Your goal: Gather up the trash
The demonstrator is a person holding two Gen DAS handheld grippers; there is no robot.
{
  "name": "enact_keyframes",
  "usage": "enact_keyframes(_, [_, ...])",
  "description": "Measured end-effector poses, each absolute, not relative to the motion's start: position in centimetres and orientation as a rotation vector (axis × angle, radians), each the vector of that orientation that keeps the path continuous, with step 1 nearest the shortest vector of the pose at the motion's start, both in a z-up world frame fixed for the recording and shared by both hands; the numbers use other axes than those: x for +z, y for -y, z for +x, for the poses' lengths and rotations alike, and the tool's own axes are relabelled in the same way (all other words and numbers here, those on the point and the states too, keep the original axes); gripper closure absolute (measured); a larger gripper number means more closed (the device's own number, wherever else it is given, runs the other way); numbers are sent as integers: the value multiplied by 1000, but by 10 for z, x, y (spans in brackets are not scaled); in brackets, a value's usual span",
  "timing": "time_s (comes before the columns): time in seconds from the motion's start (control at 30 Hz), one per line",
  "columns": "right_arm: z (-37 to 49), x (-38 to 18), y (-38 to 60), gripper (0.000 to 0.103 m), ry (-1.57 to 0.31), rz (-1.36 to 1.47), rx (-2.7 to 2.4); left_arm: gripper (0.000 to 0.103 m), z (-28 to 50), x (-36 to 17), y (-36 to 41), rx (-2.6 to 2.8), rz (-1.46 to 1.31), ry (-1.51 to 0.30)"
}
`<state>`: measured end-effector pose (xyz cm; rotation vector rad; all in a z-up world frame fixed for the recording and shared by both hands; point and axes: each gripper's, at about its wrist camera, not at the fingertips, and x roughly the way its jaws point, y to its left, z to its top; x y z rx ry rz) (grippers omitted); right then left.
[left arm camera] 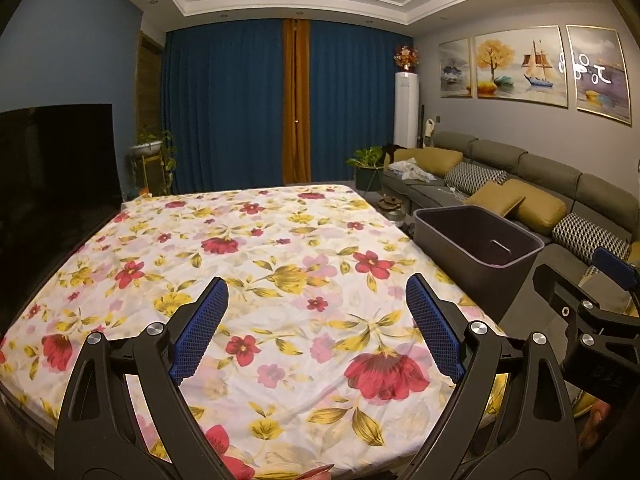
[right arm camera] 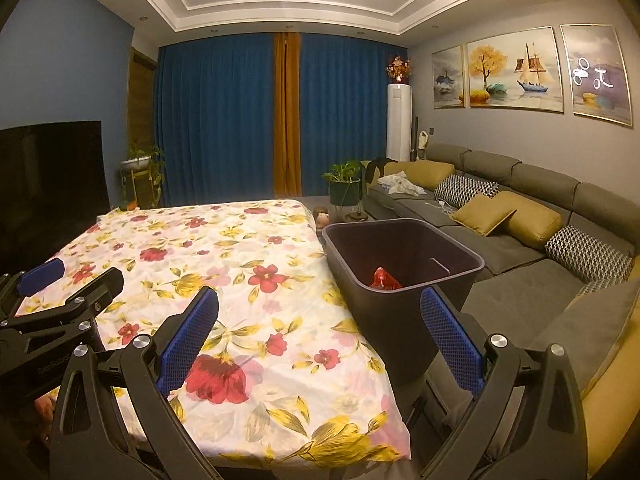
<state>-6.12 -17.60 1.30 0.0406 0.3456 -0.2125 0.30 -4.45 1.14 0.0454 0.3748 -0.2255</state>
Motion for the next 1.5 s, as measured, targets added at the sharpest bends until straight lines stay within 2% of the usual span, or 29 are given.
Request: enact_keyframes(1.5, [-66, 14, 177, 6, -333, 53, -219, 14, -1, 12, 47, -229, 47, -377])
